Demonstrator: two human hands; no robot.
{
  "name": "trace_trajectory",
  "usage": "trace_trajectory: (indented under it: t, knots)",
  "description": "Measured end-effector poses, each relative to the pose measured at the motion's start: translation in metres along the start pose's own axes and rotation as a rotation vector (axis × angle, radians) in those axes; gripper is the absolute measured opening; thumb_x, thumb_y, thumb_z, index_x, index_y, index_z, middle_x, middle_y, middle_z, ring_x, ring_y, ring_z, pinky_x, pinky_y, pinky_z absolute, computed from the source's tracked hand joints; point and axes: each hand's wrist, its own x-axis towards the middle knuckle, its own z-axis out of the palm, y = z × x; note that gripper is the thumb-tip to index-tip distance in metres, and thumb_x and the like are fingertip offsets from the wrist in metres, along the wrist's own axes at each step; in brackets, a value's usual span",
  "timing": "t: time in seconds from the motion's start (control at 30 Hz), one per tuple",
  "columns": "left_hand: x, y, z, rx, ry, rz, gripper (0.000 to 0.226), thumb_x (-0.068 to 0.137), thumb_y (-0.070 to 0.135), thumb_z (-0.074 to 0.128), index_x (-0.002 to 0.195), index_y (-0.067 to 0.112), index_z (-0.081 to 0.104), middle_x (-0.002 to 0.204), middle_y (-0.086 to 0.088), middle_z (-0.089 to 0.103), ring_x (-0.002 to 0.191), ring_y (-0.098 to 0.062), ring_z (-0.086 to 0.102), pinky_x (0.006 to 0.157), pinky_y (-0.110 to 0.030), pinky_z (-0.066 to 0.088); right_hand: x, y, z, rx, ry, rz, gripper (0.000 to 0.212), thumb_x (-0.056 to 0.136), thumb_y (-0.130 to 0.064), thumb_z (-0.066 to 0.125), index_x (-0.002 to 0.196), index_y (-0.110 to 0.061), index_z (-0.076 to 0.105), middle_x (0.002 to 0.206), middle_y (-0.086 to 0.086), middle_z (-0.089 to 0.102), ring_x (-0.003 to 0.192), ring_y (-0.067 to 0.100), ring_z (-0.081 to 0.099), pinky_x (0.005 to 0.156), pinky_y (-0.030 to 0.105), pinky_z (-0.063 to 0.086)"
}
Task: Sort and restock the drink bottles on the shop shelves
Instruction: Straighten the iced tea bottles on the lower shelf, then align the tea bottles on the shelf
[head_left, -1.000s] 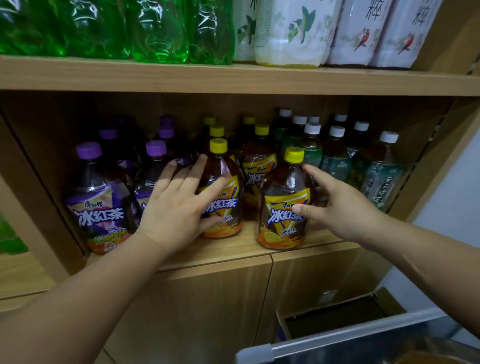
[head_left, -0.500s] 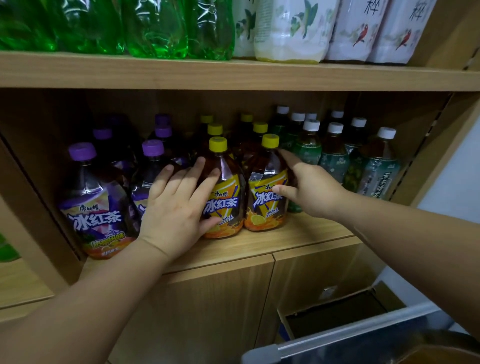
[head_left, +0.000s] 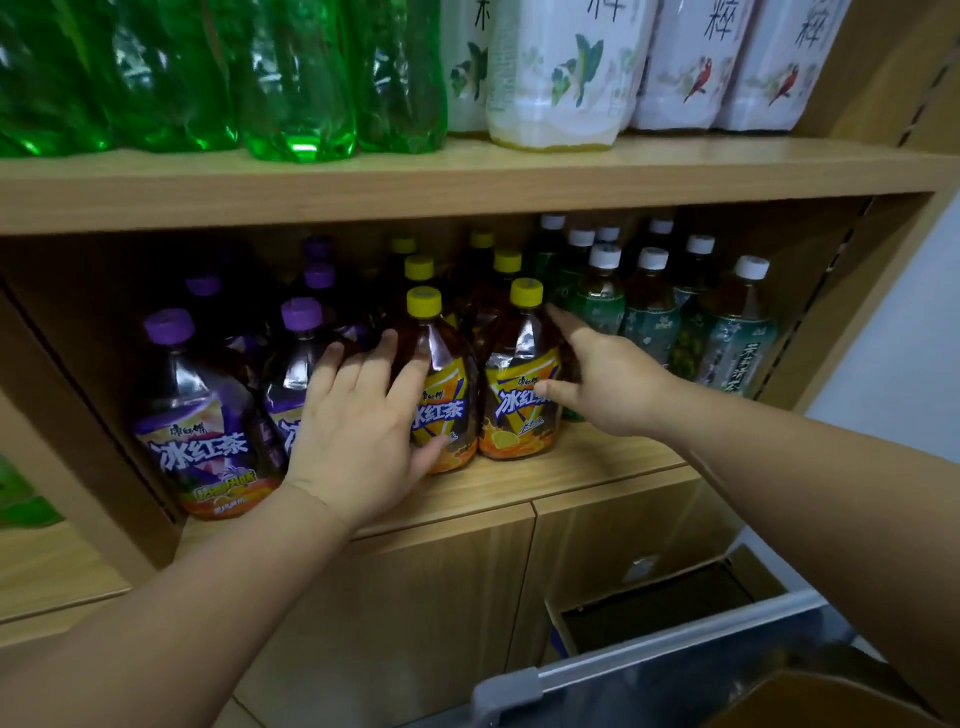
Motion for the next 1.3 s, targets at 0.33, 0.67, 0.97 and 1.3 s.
trace_trajectory:
  t: [0.33, 0.67, 0.97, 1.3]
  knots:
    - [0.044, 0.000, -0.159, -0.072, -0.517, 0.000, 0.073, 0.067, 0.068, 0.068, 0.125, 0.024, 0.064, 0.122, -0.006, 0.066, 0.104, -0.031, 0.064, 0.086, -0.044, 0.056, -0.062, -0.057, -0.139, -0.142, -0.294, 0.086, 0.083, 0.089, -0.056, 0.070, 0.157, -0.023, 0.035, 0.152, 0.010, 0.045, 0.138, 0.027, 0.047, 0.110, 0.032, 0.040]
    - [0.126, -0.024, -0.383, -0.272, -0.655, -0.033, 0.070, 0.081, 0.071, 0.062, 0.140, 0.034, 0.052, 0.134, 0.004, 0.058, 0.125, -0.021, 0.057, 0.096, -0.034, 0.049, -0.114, -0.158, -0.340, -0.177, -0.332, 0.095, 0.068, 0.092, -0.057, 0.066, 0.150, -0.025, 0.048, 0.150, 0.005, 0.051, 0.134, 0.025, 0.050, 0.101, 0.030, 0.045]
    - [0.212, -0.071, -0.538, -0.408, -0.376, -0.060, 0.068, 0.081, 0.070, 0.066, 0.138, 0.033, 0.055, 0.140, 0.008, 0.058, 0.125, -0.016, 0.056, 0.102, -0.036, 0.049, -0.137, -0.249, -0.476, -0.145, -0.055, 0.061, 0.063, 0.091, -0.055, 0.068, 0.144, -0.024, 0.055, 0.146, -0.002, 0.057, 0.131, 0.021, 0.055, 0.105, 0.038, 0.048]
    - [0.310, -0.082, -0.661, -0.449, 0.031, -0.017, 0.064, 0.085, 0.060, 0.070, 0.139, 0.031, 0.052, 0.140, 0.006, 0.056, 0.125, -0.017, 0.054, 0.100, -0.037, 0.049, -0.106, -0.301, -0.605, -0.081, 0.383, -0.082, 0.064, 0.090, -0.062, 0.064, 0.143, -0.025, 0.056, 0.148, -0.004, 0.054, 0.134, 0.019, 0.052, 0.108, 0.039, 0.046]
